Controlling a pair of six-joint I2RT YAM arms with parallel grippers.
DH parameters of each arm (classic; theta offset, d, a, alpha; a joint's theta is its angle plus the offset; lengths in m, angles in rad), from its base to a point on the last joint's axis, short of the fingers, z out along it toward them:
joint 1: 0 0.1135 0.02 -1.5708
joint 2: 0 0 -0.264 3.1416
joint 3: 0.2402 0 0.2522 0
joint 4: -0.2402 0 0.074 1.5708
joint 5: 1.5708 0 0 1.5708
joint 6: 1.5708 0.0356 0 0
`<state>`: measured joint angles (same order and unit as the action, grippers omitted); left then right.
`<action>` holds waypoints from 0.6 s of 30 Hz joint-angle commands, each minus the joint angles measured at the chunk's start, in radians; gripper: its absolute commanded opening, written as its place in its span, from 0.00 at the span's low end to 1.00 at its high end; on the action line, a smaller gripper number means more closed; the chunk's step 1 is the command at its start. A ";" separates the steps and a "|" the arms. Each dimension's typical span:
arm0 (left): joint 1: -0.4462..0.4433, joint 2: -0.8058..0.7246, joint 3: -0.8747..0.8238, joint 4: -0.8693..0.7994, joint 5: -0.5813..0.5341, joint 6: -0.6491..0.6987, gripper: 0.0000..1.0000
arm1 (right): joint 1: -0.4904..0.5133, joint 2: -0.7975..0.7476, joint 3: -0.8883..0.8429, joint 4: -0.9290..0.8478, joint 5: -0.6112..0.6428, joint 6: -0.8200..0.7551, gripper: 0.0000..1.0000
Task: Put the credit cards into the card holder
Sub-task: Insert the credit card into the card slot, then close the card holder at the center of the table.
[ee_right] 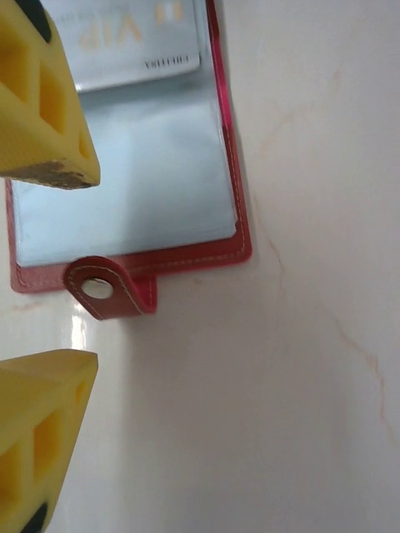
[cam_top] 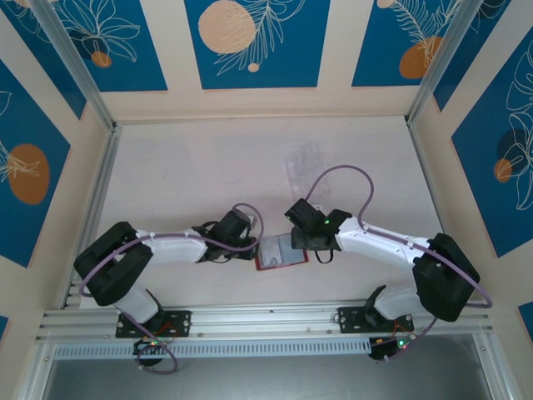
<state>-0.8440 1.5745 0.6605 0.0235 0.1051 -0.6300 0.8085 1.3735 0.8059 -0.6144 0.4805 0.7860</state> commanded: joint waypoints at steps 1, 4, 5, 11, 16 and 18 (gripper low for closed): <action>-0.012 0.068 -0.003 -0.047 0.002 -0.007 0.15 | -0.002 0.050 0.029 -0.035 0.054 -0.022 0.55; -0.012 0.070 0.001 -0.044 0.007 -0.012 0.15 | -0.006 0.093 0.040 -0.022 0.065 -0.028 0.52; -0.012 0.069 0.002 -0.046 0.005 -0.011 0.15 | -0.008 0.104 0.045 -0.021 0.066 -0.031 0.49; -0.016 0.061 0.007 -0.053 0.010 0.003 0.15 | -0.008 0.090 0.049 -0.047 0.098 -0.038 0.15; -0.038 0.091 0.059 -0.063 0.014 0.014 0.15 | -0.013 0.021 0.069 -0.067 0.090 -0.067 0.00; -0.047 0.105 0.076 -0.055 0.021 0.007 0.15 | -0.018 -0.021 0.072 -0.056 0.055 -0.088 0.00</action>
<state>-0.8669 1.6329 0.7250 0.0269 0.1081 -0.6285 0.7982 1.4132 0.8387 -0.6533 0.5491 0.7269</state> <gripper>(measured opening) 0.154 0.066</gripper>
